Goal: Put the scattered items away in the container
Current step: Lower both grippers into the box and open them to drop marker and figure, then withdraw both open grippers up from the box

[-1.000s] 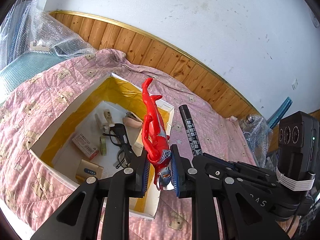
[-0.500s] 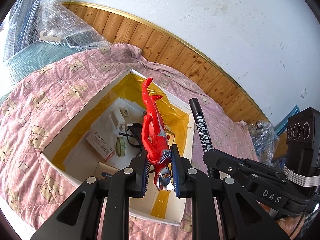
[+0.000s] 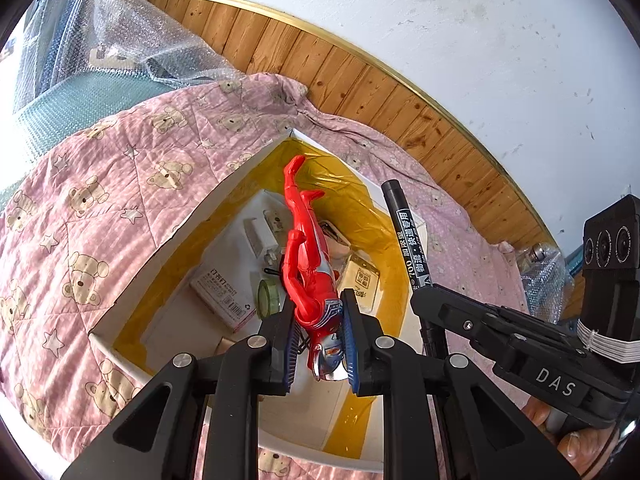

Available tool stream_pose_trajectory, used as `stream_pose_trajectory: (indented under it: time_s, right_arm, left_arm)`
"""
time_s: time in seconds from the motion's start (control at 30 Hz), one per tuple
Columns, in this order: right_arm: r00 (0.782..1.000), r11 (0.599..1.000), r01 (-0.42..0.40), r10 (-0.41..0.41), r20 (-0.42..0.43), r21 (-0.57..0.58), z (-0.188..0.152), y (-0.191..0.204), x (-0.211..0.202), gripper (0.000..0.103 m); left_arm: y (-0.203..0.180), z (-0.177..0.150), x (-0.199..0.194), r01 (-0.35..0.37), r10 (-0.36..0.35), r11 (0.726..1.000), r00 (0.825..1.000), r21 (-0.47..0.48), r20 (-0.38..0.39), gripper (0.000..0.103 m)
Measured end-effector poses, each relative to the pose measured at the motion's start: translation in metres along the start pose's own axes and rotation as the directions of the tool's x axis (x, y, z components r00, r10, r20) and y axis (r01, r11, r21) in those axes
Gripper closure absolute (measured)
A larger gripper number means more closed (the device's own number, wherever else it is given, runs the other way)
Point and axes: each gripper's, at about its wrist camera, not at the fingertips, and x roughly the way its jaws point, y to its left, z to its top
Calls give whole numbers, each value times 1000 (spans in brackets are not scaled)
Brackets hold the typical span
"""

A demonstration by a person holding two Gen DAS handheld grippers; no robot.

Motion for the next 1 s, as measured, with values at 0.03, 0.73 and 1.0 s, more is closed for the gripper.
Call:
stream_pose_trajectory:
  time_s: [0.03, 0.73, 1.0]
  right_arm:
    - [1000, 1000, 1, -1, -4, 1, 2, -1, 3, 89]
    - [997, 992, 69, -66, -31, 110, 18, -45, 42, 68]
    - [998, 994, 48, -44, -36, 102, 10, -35, 36, 67]
  left_arm:
    - [1, 1, 3, -6, 6, 1000, 1000, 0, -5, 83]
    - [17, 16, 59, -73, 73, 997, 992, 8, -103, 46]
    - [6, 8, 59, -101, 106, 994, 986, 44, -130, 46]
